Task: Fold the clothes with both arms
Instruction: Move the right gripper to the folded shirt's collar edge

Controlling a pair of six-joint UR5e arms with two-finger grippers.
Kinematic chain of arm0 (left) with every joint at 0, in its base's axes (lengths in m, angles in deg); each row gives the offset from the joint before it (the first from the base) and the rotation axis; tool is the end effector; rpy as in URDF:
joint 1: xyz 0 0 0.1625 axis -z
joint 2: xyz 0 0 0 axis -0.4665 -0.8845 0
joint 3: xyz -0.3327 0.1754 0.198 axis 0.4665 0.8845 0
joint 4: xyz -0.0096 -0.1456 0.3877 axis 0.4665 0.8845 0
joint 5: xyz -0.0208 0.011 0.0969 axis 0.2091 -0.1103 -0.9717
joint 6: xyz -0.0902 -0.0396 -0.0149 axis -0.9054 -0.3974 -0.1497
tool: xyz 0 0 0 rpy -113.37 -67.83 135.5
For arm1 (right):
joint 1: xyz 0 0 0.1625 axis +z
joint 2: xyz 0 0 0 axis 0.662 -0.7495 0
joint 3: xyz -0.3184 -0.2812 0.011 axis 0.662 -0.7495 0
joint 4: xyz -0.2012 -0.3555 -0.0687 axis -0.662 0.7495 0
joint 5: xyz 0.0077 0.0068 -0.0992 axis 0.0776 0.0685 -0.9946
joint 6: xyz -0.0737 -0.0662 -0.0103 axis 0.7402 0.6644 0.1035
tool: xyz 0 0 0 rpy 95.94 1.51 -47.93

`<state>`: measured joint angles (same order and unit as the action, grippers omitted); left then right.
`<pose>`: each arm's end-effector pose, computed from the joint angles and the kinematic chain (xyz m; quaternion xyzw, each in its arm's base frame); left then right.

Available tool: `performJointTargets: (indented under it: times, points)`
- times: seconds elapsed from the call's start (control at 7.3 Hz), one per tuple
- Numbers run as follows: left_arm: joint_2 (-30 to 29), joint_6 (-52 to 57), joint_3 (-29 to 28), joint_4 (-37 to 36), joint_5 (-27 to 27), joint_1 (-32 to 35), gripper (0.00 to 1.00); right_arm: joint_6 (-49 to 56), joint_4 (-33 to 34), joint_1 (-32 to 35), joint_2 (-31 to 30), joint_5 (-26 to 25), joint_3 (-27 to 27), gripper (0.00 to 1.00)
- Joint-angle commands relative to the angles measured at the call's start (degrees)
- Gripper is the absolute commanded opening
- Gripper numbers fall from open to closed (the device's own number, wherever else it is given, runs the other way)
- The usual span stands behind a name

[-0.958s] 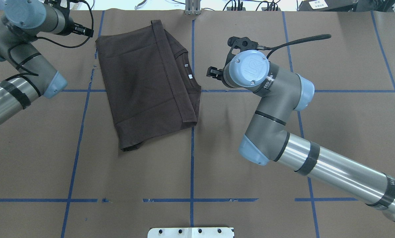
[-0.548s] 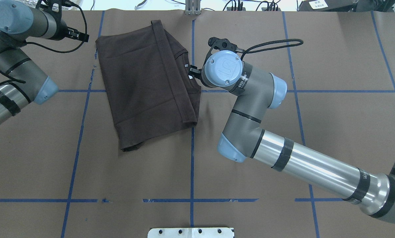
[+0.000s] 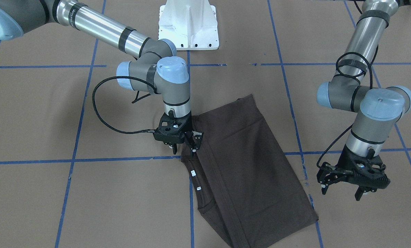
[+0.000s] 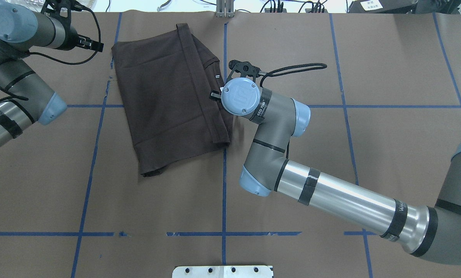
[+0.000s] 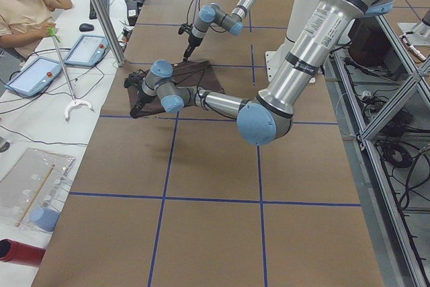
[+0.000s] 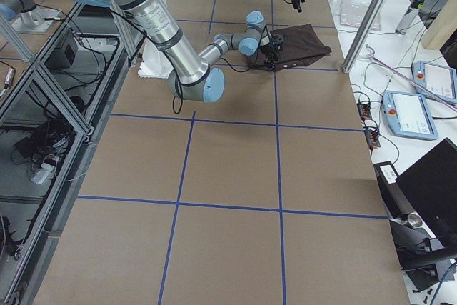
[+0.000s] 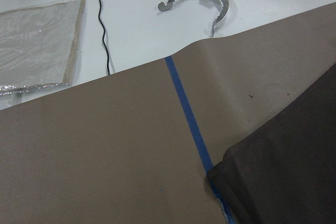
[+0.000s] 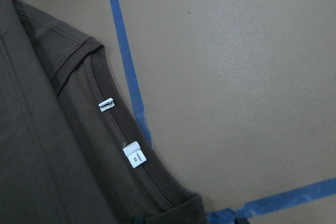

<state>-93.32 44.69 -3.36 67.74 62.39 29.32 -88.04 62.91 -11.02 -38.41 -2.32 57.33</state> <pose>0.3092 -0.6869 0.4439 0.3229 0.3288 0.0262 0.8871 -0.6275 -0.5288 0.2277 0.1487 -0.4124 0.2194 0.8716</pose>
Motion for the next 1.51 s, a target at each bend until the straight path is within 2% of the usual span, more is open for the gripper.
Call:
performJointTargets:
  times: [0.0, 0.68, 0.82, 0.96, 1.1, 1.37]
  points:
    - [0.0, -0.1, -0.1, 0.0, 0.0, -0.1, 1.0, -0.1, 0.1, -0.9, 0.0, -1.3, -0.7, 0.61]
    - [0.1, 0.0, -0.2, 0.0, 0.0, -0.1, 1.0, -0.4, 0.2, -2.0, 0.0, -2.6, -0.8, 0.55]
    - [0.1, 0.0, -0.2, 0.0, 0.0, -0.1, 1.0, -0.6, 0.2, -2.1, 0.1, -2.7, -0.8, 0.47]
    - [0.1, -0.1, -0.2, 0.1, 0.0, -0.1, 1.0, -0.7, 0.1, -2.2, 0.2, -2.8, -0.8, 0.12]
    - [0.1, -0.1, -0.3, 0.1, 0.0, -0.2, 1.0, -0.7, 0.3, -2.2, 0.2, -2.8, -0.8, 0.0]
    - [0.1, -0.6, -0.3, 0.3, -0.1, -0.4, 1.0, -0.7, 1.0, -2.4, 0.1, -2.8, -0.7, 0.0]
